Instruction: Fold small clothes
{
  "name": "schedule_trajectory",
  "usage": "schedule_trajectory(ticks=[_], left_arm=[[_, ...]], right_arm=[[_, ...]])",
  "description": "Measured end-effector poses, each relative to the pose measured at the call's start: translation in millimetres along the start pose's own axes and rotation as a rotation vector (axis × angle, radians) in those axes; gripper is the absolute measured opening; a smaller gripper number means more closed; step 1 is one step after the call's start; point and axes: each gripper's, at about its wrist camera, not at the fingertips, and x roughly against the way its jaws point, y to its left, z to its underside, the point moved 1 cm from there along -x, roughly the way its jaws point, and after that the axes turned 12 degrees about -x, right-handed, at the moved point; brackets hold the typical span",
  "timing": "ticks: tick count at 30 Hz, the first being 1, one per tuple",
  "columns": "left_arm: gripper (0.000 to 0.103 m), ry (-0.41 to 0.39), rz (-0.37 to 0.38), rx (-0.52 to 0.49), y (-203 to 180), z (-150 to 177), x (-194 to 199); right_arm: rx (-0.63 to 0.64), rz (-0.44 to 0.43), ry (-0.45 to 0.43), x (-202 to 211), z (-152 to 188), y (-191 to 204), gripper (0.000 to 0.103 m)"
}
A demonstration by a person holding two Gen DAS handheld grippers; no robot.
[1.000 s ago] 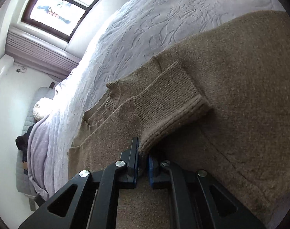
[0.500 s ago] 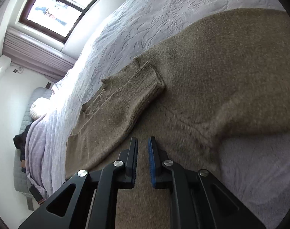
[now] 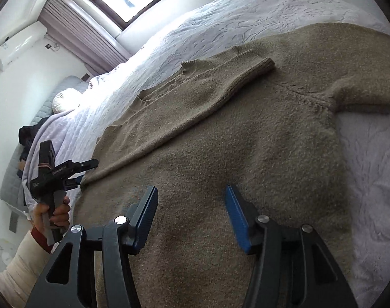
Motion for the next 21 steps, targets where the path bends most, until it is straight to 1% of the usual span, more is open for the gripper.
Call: schedule_trajectory(ticks=[1,2,4,7,9,10,11,12,14,15,16,17,18,19,20,21], left_arm=[[0.043,-0.006,0.027,-0.006,-2,0,2],[0.022,-0.012,0.054,-0.008,-4,0,5],[0.015,-0.046,0.029,-0.03,-9,2,14],[0.014,-0.084,-0.006,-0.04,-11,-1,23],[0.013,-0.1,-0.027,-0.034,-1,-2,27],[0.006,-0.094,-0.05,-0.027,5,0,25],[0.005,-0.073,-0.054,-0.014,13,4,19],[0.006,-0.065,-0.043,0.006,20,9,13],[0.007,-0.081,-0.02,0.032,29,16,10],[0.007,-0.093,-0.025,0.042,29,18,12],[0.01,-0.103,-0.045,0.049,27,19,14],[0.023,-0.104,-0.079,0.045,24,19,17],[0.045,-0.109,-0.121,0.04,23,20,22],[0.059,-0.119,-0.161,0.037,20,20,26],[0.078,-0.142,-0.198,0.037,18,22,32],[0.083,-0.163,-0.202,0.036,19,23,38]], right_arm=[[0.003,-0.006,-0.007,0,1,-2,0.058],[0.005,-0.011,-0.013,2,4,-3,0.058],[0.015,-0.008,-0.022,4,7,-5,0.058],[0.02,0.007,-0.021,2,5,-2,0.058],[0.017,0.02,-0.016,1,6,3,0.058],[0.011,0.025,-0.015,1,6,4,0.058],[0.007,0.03,-0.017,1,6,5,0.058],[0.007,0.032,-0.019,1,6,5,0.058],[0.011,0.033,-0.025,0,7,4,0.058],[0.015,0.033,-0.028,0,7,3,0.058],[0.021,0.032,-0.03,-1,7,3,0.059],[0.028,0.03,-0.033,-1,8,3,0.059],[0.035,0.028,-0.037,-1,9,3,0.06],[0.037,0.027,-0.04,-1,9,3,0.06],[0.039,0.028,-0.043,-1,10,3,0.061],[0.043,0.028,-0.045,0,10,3,0.061]])
